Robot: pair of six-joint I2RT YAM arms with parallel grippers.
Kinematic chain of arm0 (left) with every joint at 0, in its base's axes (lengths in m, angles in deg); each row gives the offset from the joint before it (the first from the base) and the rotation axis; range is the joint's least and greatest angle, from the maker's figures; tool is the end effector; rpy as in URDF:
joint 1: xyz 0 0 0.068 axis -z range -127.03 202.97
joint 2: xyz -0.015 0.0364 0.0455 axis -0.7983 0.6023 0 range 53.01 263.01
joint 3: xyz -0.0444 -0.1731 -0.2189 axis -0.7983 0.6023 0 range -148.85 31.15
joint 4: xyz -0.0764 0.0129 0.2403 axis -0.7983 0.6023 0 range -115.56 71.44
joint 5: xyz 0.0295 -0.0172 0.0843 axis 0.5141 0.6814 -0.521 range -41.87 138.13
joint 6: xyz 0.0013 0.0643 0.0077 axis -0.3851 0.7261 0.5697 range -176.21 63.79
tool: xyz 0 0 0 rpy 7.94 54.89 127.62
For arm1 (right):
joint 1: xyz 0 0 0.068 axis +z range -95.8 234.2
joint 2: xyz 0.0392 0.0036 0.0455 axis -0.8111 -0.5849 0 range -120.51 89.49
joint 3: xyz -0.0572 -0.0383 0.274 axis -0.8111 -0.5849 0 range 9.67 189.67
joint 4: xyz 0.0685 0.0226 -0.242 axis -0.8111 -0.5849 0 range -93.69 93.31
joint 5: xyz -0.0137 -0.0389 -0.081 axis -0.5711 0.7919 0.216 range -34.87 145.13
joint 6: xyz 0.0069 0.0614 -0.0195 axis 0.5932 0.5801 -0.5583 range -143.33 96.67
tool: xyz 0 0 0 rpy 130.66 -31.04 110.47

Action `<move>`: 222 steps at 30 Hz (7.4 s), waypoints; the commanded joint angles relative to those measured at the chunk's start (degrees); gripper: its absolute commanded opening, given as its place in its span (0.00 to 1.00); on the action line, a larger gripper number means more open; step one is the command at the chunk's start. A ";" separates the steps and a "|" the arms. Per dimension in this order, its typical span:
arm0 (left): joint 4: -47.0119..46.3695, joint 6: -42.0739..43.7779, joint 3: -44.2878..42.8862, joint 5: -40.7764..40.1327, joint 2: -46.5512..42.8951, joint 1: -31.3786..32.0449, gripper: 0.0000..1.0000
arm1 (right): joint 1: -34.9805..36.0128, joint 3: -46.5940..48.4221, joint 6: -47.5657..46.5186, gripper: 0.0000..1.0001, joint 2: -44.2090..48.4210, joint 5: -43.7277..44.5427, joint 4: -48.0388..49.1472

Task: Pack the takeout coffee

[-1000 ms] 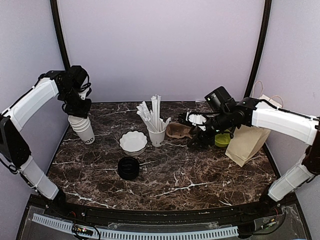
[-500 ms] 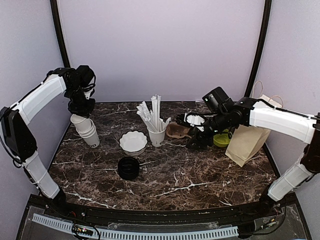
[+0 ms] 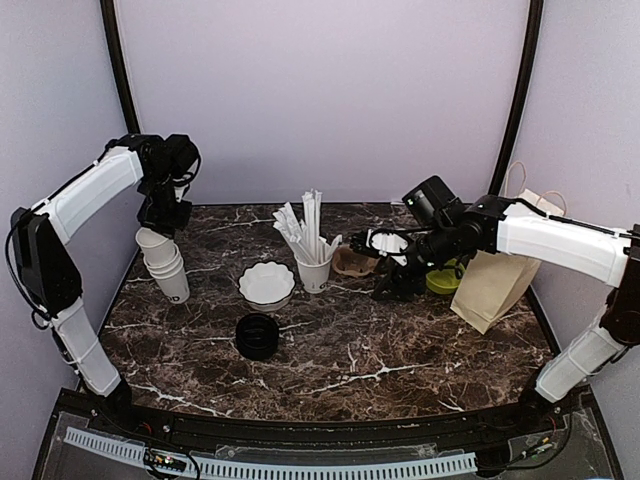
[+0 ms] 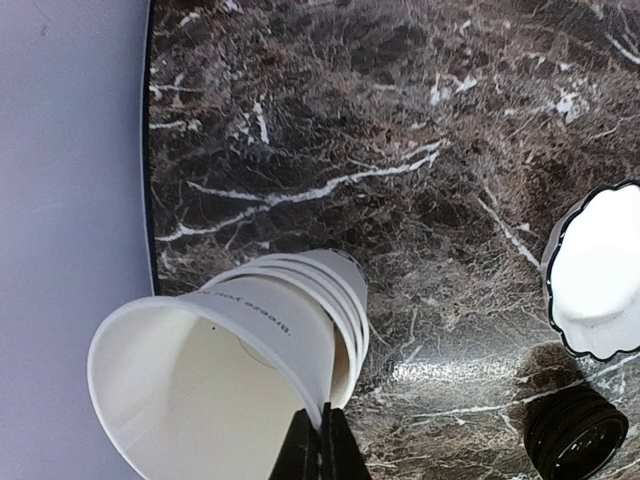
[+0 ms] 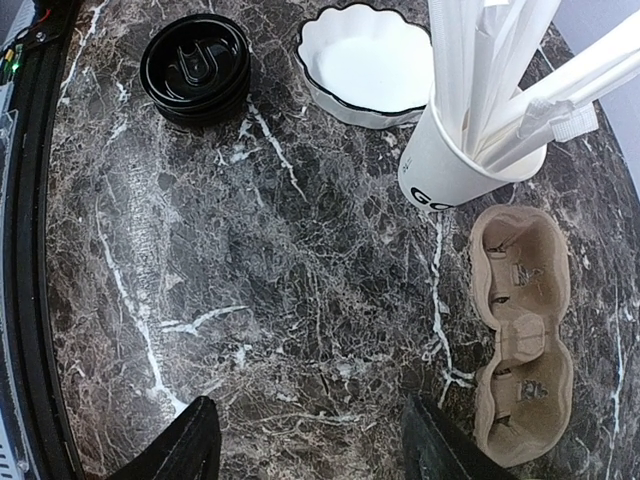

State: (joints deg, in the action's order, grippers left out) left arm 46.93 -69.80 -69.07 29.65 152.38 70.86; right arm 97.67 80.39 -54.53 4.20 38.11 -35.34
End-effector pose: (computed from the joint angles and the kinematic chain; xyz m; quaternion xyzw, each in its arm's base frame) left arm 0.3262 -0.0885 0.3316 0.0110 0.9747 0.1099 0.1946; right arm 0.2176 0.2266 0.2874 -0.6062 0.7179 0.1729 0.2952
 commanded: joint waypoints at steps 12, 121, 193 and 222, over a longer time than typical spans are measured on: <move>2.30 -1.76 -16.00 8.42 -12.47 16.65 0.00 | -2.85 6.66 4.27 0.64 -0.63 -8.50 -2.56; -6.15 -10.15 10.27 -0.02 16.75 43.99 0.27 | -13.32 -1.91 10.04 0.66 3.22 -9.09 1.65; -51.04 10.55 19.07 16.35 -21.29 44.06 0.36 | -20.18 11.02 22.54 0.90 5.16 -21.01 4.99; -49.42 13.89 19.34 2.84 -15.16 45.74 0.78 | 15.59 -27.48 -13.12 0.99 17.82 6.72 -8.66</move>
State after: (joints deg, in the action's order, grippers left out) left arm -1.53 -54.41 -50.21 34.70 138.50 116.52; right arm 108.14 55.37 -69.83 22.34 42.37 -48.02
